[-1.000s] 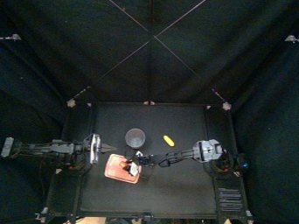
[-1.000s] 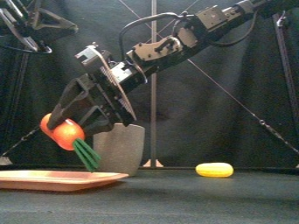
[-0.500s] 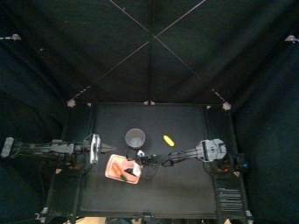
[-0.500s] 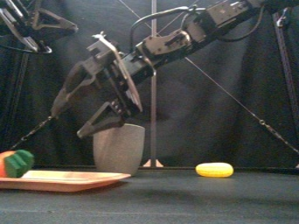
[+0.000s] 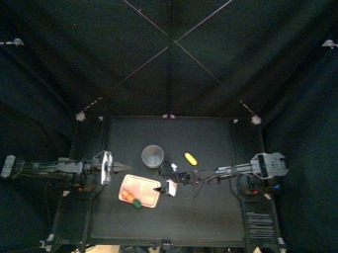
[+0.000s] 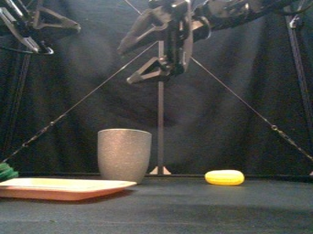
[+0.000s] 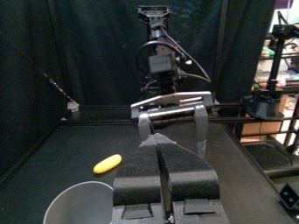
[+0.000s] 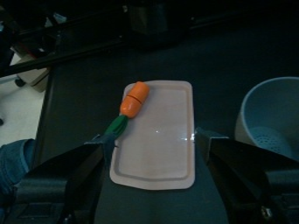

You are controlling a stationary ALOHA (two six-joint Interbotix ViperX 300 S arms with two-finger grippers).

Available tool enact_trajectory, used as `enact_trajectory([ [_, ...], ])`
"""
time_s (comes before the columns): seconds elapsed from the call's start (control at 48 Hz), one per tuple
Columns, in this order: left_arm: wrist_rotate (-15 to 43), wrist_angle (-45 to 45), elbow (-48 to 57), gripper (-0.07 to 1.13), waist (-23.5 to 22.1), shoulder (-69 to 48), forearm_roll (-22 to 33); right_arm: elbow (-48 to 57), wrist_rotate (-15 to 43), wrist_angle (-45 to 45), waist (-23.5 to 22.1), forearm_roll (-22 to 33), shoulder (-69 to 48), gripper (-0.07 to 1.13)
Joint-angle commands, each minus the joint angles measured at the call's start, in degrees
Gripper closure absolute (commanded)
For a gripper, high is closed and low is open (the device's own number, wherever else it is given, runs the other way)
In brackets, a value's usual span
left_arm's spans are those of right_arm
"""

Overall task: Pick the carrot then place it on the pink plate
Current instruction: Drop carrot on the pink plate and return to neutral

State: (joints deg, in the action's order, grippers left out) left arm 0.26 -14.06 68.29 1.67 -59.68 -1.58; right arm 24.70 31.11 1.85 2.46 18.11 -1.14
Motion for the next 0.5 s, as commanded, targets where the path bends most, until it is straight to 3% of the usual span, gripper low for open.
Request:
enact_trajectory([
  [0.021, 0.0, -0.18, -1.32, 1.08, -0.09, -0.18, -0.09, 3.34, -0.09, -1.49, -0.53, 1.67, -8.0, 0.02],
  [0.292, 0.09, -0.26, -1.32, 1.08, -0.09, -0.26, -0.09, 16.17, -0.44, -10.99, -0.62, 4.04, -24.17, 0.02],
  [0.5, 0.18, -0.26, -1.32, 1.08, -0.09, -0.35, -1.67, 25.05, -0.35, -11.95, -0.53, 7.38, -36.56, 0.02],
])
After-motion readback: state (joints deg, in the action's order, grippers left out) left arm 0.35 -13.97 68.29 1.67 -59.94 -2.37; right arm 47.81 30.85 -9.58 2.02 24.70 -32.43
